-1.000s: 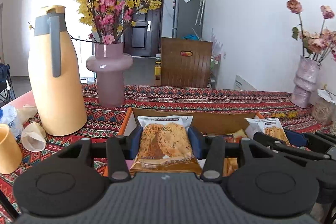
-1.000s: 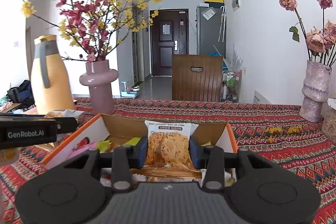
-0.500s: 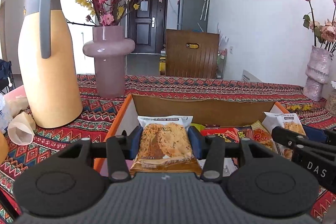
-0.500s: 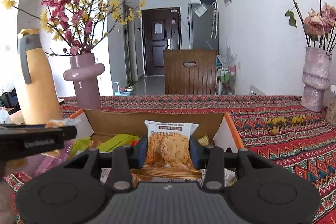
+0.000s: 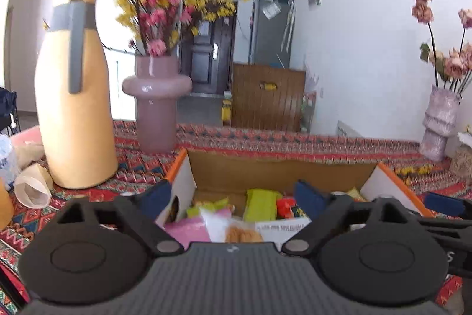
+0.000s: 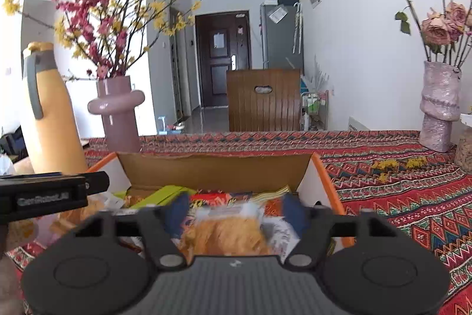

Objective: Organize snacks

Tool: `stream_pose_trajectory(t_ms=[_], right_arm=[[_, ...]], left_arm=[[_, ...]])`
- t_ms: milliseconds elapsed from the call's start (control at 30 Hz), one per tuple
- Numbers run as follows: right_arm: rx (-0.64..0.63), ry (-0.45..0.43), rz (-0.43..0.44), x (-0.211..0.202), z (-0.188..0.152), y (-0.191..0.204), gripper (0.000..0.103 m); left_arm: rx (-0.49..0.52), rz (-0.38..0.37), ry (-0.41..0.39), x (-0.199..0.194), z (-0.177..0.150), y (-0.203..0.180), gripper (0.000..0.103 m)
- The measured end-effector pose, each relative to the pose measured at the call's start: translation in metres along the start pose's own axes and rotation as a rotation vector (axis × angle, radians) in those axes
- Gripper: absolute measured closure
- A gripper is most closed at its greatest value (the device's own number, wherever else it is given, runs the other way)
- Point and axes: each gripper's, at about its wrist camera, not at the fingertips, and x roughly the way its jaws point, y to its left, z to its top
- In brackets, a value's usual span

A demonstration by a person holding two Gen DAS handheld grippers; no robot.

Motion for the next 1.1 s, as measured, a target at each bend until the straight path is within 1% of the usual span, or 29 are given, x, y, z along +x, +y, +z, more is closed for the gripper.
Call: stream_pose_trajectory(t_ms=[33,67,133,500,567,700,833,933,1100], right_arm=[[0.010,-0.009,-0.003,-0.002,0.000,-0.001,0.010],[0.018,-0.017,-0.005,-0.004,0.001,-0.002,0.008],[0.030,-0.023,-0.008,-0.005,0.002,-0.005,0.000],[0.051,-0.036,-0.010,-0.007,0.003,-0.009,0.000],[0.051,-0.040,-0.009,-0.011,0.005,-0.009,0.000],[0.038,-0.049,-0.002,-0.031,0.008,-0.006,0.000],[0.022,-0.040,0.012,-0.053,0.004,-0.004,0.000],[0.013,-0.032,0.021,-0.071,-0.002,-0.002,0.000],[0.000,-0.011,0.037,-0.105,-0.017,0.001,0.000]], left_arm=[[-0.005,0.004,-0.009,-0.002,0.001,0.001,0.000],[-0.009,0.010,-0.016,-0.004,0.001,0.001,0.000],[-0.012,0.013,-0.015,-0.005,0.002,0.001,0.000],[-0.024,0.005,-0.041,-0.023,0.011,0.001,0.000],[-0.027,-0.013,-0.041,-0.031,0.015,0.001,0.000],[-0.009,-0.039,-0.040,-0.050,0.019,0.000,0.000],[0.011,-0.059,-0.037,-0.073,0.016,0.002,0.000],[0.024,-0.076,-0.027,-0.093,0.009,0.006,0.000],[0.045,-0.084,0.005,-0.123,-0.009,0.013,0.000]])
